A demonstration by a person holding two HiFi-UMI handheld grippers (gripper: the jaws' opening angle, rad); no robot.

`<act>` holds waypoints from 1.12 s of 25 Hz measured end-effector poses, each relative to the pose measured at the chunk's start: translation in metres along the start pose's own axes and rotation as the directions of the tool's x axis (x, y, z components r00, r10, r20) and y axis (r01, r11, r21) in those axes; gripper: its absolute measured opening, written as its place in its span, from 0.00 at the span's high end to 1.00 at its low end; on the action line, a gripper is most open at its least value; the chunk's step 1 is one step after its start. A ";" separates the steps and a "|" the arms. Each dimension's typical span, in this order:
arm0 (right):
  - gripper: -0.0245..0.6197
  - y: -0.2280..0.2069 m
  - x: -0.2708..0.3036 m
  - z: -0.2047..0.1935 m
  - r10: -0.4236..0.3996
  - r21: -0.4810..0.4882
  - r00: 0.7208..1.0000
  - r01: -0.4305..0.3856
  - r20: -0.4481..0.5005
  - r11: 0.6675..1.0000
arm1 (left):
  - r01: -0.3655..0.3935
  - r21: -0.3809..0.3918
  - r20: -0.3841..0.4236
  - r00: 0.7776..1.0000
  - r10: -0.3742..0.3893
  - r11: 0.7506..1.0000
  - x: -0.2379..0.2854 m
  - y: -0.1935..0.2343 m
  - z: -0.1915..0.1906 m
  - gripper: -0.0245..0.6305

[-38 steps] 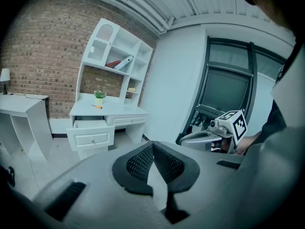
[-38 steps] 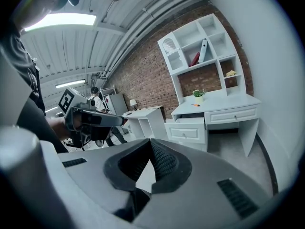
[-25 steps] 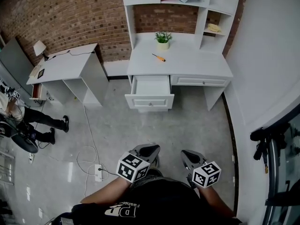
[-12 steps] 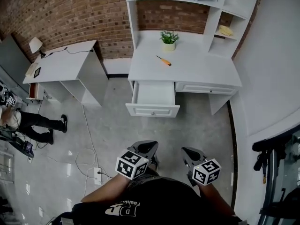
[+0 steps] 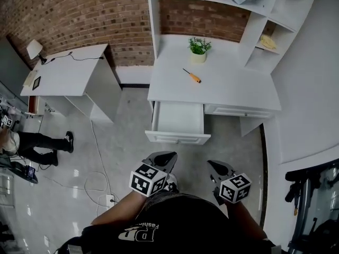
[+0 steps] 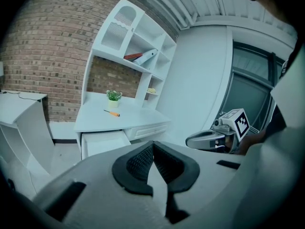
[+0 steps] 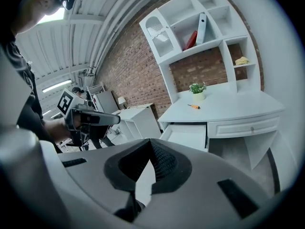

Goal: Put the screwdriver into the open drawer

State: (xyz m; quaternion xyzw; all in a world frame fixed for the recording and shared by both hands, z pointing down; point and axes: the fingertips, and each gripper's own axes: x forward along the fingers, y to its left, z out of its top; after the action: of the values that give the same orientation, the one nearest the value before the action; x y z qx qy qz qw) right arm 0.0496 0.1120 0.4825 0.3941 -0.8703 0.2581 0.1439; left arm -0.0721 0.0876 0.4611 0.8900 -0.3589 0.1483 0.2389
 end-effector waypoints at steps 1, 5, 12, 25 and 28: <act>0.95 -0.003 0.009 0.007 -0.001 0.000 1.000 0.001 -0.003 1.000 | 0.000 -0.002 0.004 1.000 0.000 1.000 0.003 0.010 0.006 0.94; 0.95 -0.012 0.041 0.031 -0.014 -0.009 1.000 0.014 -0.002 1.000 | 0.008 -0.001 0.013 1.000 -0.008 1.000 0.010 0.044 0.024 0.94; 0.95 -0.018 0.075 0.048 -0.022 0.002 1.000 0.022 -0.016 1.000 | 0.006 -0.019 0.004 1.000 -0.006 1.000 0.019 0.085 0.036 0.94; 0.95 -0.049 0.114 0.067 0.008 0.006 0.998 -0.008 -0.057 1.000 | -0.031 -0.064 -0.025 0.999 0.030 0.997 0.038 0.117 0.039 0.94; 0.95 -0.062 0.127 0.082 0.026 -0.003 0.999 -0.026 -0.043 1.000 | -0.057 -0.060 -0.026 0.998 0.056 0.997 0.045 0.128 0.049 0.94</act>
State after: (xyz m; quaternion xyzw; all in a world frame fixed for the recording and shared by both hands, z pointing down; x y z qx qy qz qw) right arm 0.0102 -0.0464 0.4928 0.3768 -0.8725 0.2668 0.1599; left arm -0.1267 -0.0444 0.4804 0.8700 -0.3853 0.1549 0.2659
